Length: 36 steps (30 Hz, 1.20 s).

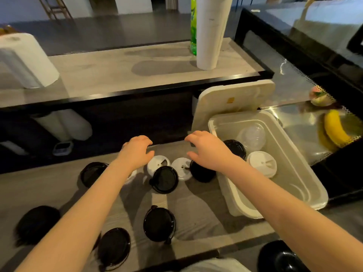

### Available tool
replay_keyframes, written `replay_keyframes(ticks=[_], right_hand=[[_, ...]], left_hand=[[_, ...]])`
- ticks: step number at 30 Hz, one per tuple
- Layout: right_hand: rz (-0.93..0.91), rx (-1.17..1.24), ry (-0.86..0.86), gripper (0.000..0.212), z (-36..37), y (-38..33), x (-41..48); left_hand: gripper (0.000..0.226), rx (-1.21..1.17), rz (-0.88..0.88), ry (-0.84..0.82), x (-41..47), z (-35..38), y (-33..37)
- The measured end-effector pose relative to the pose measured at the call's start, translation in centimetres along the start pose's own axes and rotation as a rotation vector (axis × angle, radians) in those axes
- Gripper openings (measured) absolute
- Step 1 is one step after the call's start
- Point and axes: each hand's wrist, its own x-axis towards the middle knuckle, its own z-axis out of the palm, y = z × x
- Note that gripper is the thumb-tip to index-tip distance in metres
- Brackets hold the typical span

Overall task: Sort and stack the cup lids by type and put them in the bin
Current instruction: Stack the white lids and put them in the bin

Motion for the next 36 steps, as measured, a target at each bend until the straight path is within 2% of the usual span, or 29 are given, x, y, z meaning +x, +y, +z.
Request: replay_keyframes(ticks=[3, 5, 9, 12, 15, 21, 25, 31, 34, 36], right_hand=[[0.048, -0.080, -0.199, 0.050, 3.1, -0.9, 3.0], [0.120, -0.127, -0.352, 0.057, 5.7, -0.7, 4.7], [0.227, -0.148, -0.559, 0.084, 9.2, -0.2, 6.4], [0.226, -0.130, -0.544, 0.102, 10.6, 0.5, 6.2], [0.189, -0.174, -0.536, 0.110, 11.7, 1.2, 6.2], [0.173, -0.225, -0.478, 0.095, 13.6, 0.8, 6.8], [0.208, -0.037, -0.411, 0.087, 13.5, 1.1, 6.6], [0.318, 0.320, -0.319, 0.092, 12.9, 1.6, 6.8], [0.341, 0.449, -0.262, 0.089, 13.0, 2.0, 6.8], [0.350, 0.517, -0.197, 0.086, 12.6, 2.0, 6.9]], left_hand=[[0.050, -0.012, -0.123, -0.128, -0.4, 1.5, -4.1], [0.062, 0.015, -0.167, -0.151, -0.7, 2.8, -6.4], [0.087, 0.135, -0.213, -0.237, -0.9, 4.5, -9.4], [0.097, 0.171, -0.197, -0.274, -0.5, 5.7, -10.3], [0.100, 0.214, -0.182, -0.305, 0.0, 6.8, -10.8], [0.095, 0.213, -0.185, -0.284, 0.5, 8.2, -11.0], [0.084, 0.149, -0.181, -0.236, 0.6, 8.7, -11.1], [0.085, 0.022, -0.231, -0.159, -0.2, 8.9, -11.1], [0.097, -0.219, -0.332, -0.139, -0.4, 8.0, -10.4], [0.096, -0.433, -0.431, -0.083, -0.6, 7.4, -9.6]])
